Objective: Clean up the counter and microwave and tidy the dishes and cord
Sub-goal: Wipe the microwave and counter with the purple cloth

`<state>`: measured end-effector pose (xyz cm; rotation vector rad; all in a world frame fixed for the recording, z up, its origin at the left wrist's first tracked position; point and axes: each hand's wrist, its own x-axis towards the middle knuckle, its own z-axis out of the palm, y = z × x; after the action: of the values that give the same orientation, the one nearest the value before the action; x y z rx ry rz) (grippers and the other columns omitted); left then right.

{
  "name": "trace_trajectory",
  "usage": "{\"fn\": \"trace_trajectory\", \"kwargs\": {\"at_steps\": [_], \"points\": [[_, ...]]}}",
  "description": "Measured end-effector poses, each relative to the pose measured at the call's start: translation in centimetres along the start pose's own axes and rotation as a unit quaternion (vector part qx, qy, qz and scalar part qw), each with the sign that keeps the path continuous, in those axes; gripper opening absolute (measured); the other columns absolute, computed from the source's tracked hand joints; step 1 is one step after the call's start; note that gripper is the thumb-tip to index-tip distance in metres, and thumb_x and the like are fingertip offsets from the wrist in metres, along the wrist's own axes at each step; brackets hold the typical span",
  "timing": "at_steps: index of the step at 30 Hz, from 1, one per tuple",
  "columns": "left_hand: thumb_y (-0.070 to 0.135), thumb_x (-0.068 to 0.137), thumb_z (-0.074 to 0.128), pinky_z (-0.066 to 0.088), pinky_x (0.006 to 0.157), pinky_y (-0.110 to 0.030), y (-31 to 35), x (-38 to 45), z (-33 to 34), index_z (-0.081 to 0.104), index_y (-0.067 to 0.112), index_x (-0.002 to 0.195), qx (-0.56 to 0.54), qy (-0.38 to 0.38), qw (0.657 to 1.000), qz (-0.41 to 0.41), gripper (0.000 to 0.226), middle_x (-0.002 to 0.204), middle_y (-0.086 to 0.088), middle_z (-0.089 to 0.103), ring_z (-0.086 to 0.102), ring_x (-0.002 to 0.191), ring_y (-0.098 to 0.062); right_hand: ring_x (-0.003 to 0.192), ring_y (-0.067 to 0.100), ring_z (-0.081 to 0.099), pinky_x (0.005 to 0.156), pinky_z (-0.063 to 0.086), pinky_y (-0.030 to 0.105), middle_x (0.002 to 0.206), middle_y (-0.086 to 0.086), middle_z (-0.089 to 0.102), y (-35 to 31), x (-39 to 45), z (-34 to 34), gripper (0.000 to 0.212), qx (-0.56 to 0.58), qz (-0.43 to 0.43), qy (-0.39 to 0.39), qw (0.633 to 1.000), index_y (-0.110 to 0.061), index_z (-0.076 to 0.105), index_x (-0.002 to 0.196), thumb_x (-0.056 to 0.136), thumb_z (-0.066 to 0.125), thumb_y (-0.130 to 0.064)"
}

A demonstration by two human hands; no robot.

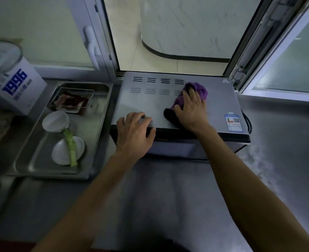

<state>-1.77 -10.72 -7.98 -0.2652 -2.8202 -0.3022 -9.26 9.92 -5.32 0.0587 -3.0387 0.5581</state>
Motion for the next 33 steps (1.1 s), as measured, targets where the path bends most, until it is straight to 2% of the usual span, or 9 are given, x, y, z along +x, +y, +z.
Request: {"fn": "trace_trajectory", "kwargs": {"at_steps": [4,8,12,16,19,22,24,28,33], "points": [[0.041,0.093,0.049,0.033,0.102,-0.053,-4.5,-0.7,-0.4,0.064,0.026,0.105,0.000,0.043,0.999,-0.030,0.023,0.121,0.003,0.059,0.052,0.120,-0.022,0.149,0.029,0.018,0.120,0.009,0.047,0.163,0.010,0.020,-4.7,0.8,1.8,0.060,-0.007,-0.040,0.000,0.999,-0.012,0.033,0.151,0.098,0.040,-0.038],[0.038,0.092,0.053,0.033,0.100,-0.049,-8.2,-1.4,-0.9,0.066,0.022,0.108,-0.015,0.089,0.995,-0.044,0.026,0.121,0.001,0.062,0.055,0.115,-0.023,0.147,0.029,0.021,0.120,0.011,0.049,0.161,0.010,0.025,-9.5,1.7,3.9,0.057,-0.010,-0.070,-0.004,0.997,-0.012,0.038,0.148,0.097,0.042,-0.037],[0.043,0.093,0.047,0.033,0.103,-0.051,-10.4,-1.7,-1.2,0.066,0.021,0.116,-0.037,0.063,0.996,-0.050,0.037,0.123,0.000,0.063,0.055,0.118,-0.022,0.145,0.029,0.025,0.119,0.013,0.051,0.158,0.009,0.031,-13.2,2.4,5.3,0.052,0.000,-0.089,-0.006,0.996,-0.014,0.046,0.141,0.095,0.042,-0.037],[0.045,0.092,0.047,0.037,0.101,-0.048,-11.7,-1.3,-1.5,0.065,0.019,0.119,-0.062,0.039,0.997,-0.038,0.041,0.122,0.001,0.064,0.057,0.116,-0.021,0.140,0.027,0.034,0.115,0.018,0.046,0.153,0.007,0.039,-15.5,2.5,6.2,0.041,0.022,-0.111,0.005,0.994,-0.016,0.055,0.131,0.096,0.045,-0.034],[0.047,0.092,0.047,0.040,0.098,-0.046,-12.2,-1.0,-1.6,0.065,0.019,0.118,-0.070,0.015,0.997,-0.034,0.043,0.121,0.002,0.065,0.057,0.115,-0.022,0.140,0.028,0.035,0.114,0.023,0.043,0.155,0.009,0.037,-15.8,2.5,6.4,0.045,0.037,-0.125,0.012,0.991,-0.017,0.051,0.136,0.095,0.051,-0.034],[0.045,0.091,0.049,0.047,0.088,-0.046,-12.4,-0.5,-2.0,0.064,0.017,0.112,-0.092,0.010,0.996,-0.018,0.038,0.115,0.001,0.066,0.059,0.107,-0.024,0.149,0.035,0.018,0.121,0.018,0.047,0.163,0.014,0.015,-15.4,1.9,6.2,0.070,0.064,-0.103,0.015,0.992,-0.016,0.028,0.153,0.092,0.057,-0.033],[0.039,0.089,0.055,0.049,0.082,-0.045,-12.2,-0.3,-2.3,0.061,0.016,0.110,-0.119,0.014,0.993,-0.002,0.032,0.113,-0.001,0.065,0.059,0.105,-0.026,0.152,0.036,0.007,0.122,0.011,0.048,0.165,0.015,0.008,-15.2,1.5,6.1,0.074,0.066,-0.084,0.007,0.994,-0.013,0.022,0.155,0.092,0.057,-0.030],[0.026,0.089,0.065,0.051,0.084,-0.045,-11.2,-0.2,-2.3,0.060,0.012,0.118,-0.149,0.006,0.988,0.043,0.032,0.122,-0.004,0.062,0.057,0.112,-0.027,0.152,0.030,0.010,0.124,0.008,0.050,0.163,0.014,0.018,-14.7,0.8,5.4,0.058,0.030,-0.063,-0.018,0.997,-0.011,0.035,0.149,0.094,0.047,-0.021],[0.026,0.089,0.061,0.050,0.088,-0.050,-9.2,0.8,-1.1,0.064,0.014,0.117,-0.133,0.002,0.988,0.076,0.031,0.126,-0.006,0.060,0.052,0.121,-0.029,0.150,0.027,0.020,0.123,0.016,0.047,0.161,0.012,0.026,-11.3,-0.1,4.2,0.058,0.030,-0.061,-0.011,0.998,-0.013,0.039,0.149,0.093,0.048,-0.023]]}}
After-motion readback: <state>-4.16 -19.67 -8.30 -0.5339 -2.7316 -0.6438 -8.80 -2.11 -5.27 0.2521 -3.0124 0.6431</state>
